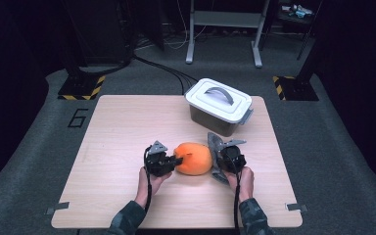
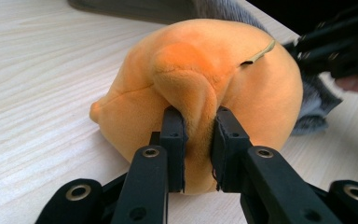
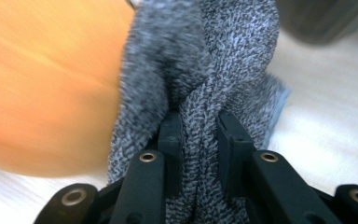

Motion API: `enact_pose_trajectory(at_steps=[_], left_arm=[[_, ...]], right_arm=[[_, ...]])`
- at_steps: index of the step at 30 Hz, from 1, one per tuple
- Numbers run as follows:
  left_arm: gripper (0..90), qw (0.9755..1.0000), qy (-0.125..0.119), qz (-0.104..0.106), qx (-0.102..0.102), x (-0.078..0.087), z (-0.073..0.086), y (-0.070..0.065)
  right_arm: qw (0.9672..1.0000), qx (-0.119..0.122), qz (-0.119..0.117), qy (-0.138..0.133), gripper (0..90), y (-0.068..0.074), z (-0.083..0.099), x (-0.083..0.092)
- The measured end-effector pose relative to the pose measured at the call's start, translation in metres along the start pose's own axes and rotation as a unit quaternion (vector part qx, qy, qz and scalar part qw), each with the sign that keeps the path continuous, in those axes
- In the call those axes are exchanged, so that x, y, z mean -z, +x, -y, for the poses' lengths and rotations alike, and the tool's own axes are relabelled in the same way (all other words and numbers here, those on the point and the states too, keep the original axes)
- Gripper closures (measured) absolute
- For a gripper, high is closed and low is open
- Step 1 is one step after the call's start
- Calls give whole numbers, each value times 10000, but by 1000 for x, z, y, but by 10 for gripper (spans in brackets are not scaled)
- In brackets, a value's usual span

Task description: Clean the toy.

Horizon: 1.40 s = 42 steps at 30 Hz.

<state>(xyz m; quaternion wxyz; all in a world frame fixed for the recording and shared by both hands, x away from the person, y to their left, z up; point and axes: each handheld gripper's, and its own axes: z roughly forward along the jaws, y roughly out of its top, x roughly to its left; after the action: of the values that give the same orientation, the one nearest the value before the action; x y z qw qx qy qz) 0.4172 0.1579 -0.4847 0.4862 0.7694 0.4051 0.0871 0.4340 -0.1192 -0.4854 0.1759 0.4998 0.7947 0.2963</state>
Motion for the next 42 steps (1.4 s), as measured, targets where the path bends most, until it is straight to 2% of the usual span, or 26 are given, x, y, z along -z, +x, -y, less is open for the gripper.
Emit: enact_pose_trajectory(at_steps=[3,6,9,12,13,14,15,16,17,20,24,27,30,32,33,36,39,41,42], left_arm=[[765,10000,6,-7,12,1,0,1],[765,10000,-10,-17,31,1,-1,2],[765,10000,-16,38,83,1,-1,5],[765,10000,-6,55,74,0,-1,5],[765,10000,12,48,72,1,-2,5],[765,10000,25,49,68,1,-2,6],[765,10000,37,47,64,1,-2,6],[765,10000,39,40,81,1,-2,6],[765,9999,52,31,87,2,-1,7],[766,9999,83,51,102,2,-1,9],[766,10000,78,34,44,-2,-4,6],[767,10000,77,6,30,-3,-5,4],[766,9999,84,14,65,-1,-4,6],[765,9999,65,6,92,-1,-4,7],[765,10000,62,4,63,-1,-4,7],[763,10000,45,9,87,-1,-4,7],[760,10000,53,30,74,-1,-4,7],[759,10000,63,35,59,-1,-5,6],[759,10000,55,45,39,-2,-5,6]], right_arm=[[9998,64,10,163,737,2,3,-10],[9998,43,50,167,735,-1,-1,-3],[9998,-129,60,-170,735,-8,-6,23],[9986,-19,52,-523,735,-2,-16,52],[9982,15,23,-607,735,1,-18,57],[9974,152,-38,-705,735,5,-22,62],[9973,259,-114,-679,734,16,-26,62],[9973,259,-114,-679,734,16,-26,62],[9974,333,-124,-625,734,19,-27,58],[9986,387,-120,-350,735,25,-24,33],[9993,111,-116,-344,735,17,-19,18],[9996,108,21,-268,736,12,-17,11],[9998,67,175,49,734,6,-10,-2],[9996,119,104,214,733,5,-3,-9],[9997,100,69,201,733,5,-1,-9],[9999,40,104,62,732,4,-2,5],[9992,28,62,-392,732,5,-12,35],[9980,141,-40,-618,731,11,-20,49],[9969,256,-166,-726,731,18,-26,57]])
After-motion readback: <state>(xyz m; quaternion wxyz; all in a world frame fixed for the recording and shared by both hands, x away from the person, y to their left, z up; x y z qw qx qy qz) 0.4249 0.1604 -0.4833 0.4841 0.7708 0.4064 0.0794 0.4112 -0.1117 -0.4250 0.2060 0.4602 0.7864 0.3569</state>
